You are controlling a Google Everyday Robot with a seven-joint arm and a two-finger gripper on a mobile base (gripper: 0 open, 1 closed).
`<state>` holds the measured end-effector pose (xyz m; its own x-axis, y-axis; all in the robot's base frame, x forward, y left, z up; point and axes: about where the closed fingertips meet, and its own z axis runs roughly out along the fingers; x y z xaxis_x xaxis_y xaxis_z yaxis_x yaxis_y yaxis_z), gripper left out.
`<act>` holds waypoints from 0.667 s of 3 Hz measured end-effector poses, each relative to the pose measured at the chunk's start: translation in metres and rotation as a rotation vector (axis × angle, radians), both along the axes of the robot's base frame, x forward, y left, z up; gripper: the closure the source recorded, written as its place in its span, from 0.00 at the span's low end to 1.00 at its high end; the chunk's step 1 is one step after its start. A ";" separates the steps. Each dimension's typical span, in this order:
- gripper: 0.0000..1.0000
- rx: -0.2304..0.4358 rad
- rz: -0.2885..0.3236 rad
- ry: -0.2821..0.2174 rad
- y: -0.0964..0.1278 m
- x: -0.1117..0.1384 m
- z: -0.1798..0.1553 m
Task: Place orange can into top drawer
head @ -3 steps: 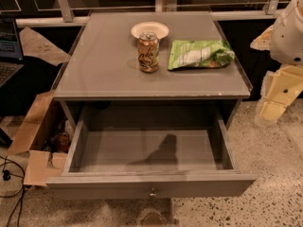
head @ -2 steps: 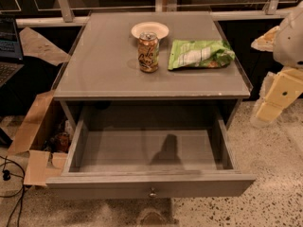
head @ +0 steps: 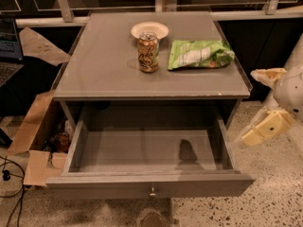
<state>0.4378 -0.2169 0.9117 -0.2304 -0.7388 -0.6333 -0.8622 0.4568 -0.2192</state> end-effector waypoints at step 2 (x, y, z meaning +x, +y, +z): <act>0.00 0.299 -0.076 -0.230 0.017 0.033 0.031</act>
Offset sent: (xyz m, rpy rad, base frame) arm 0.0222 0.0034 0.0051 0.1753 -0.1397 -0.0387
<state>0.4713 -0.2003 0.9432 -0.1046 -0.4998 -0.8598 -0.7673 0.5906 -0.2499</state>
